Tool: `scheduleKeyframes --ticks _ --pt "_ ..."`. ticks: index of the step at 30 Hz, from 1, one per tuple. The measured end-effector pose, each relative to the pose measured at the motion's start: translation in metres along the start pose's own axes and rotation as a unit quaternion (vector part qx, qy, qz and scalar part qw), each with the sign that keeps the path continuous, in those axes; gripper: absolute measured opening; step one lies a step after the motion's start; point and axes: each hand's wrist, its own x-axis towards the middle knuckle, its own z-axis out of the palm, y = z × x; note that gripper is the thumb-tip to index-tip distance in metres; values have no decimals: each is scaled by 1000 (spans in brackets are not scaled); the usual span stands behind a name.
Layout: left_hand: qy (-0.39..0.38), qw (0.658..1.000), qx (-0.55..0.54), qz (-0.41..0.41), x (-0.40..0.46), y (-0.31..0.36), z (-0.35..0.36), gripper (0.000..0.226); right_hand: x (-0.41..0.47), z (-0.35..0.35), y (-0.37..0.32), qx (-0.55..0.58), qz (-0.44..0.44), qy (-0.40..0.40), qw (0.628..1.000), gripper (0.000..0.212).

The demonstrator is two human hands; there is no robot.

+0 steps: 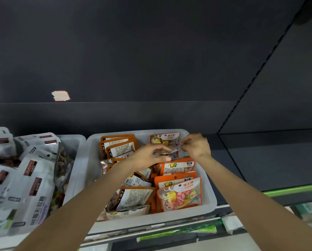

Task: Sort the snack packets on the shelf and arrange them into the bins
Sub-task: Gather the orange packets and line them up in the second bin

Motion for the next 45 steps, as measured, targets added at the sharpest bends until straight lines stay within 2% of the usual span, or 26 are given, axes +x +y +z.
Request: scheduleKeyframes --ticks 3,7,13,19,21,23,26,29,32,37,40,45 --pt "12 1000 13 15 -4 -1 -4 37 4 1 -1 46 3 45 998 12" --pt "-12 1000 -19 -6 -10 -6 -2 30 9 -11 -7 25 -9 88 996 18" --pt "-27 999 -27 -26 -17 -9 -2 29 8 -22 -15 -100 -79 51 991 14" --pt "-76 997 18 -28 -20 3 -7 30 7 -28 -23 -25 -94 38 995 16" --pt "-95 995 18 -27 -21 2 -6 30 6 -32 -26 11 -118 29 993 23" --pt "-87 996 12 -29 -21 0 -5 30 4 -36 -30 44 -136 30 989 29" --pt "-59 998 8 -35 -18 -2 -4 29 1 -44 -35 79 -168 48 982 22" --pt "-63 997 7 -37 -17 -4 -2 28 0 -46 -38 60 -201 -40 977 13" --pt "-85 996 -3 -38 -18 -7 -1 30 0 -37 -34 5 -185 -108 977 13" --pt "-96 994 -6 -46 -16 -5 -2 34 1 -18 -13 -118 -147 -106 976 23" --pt "-96 994 -18 -53 -15 -7 -1 36 -3 -10 -2 -205 -154 -84 963 38" --pt "-101 993 -37 -48 -17 -8 -4 36 -11 5 -1 -203 -207 -98 952 71"
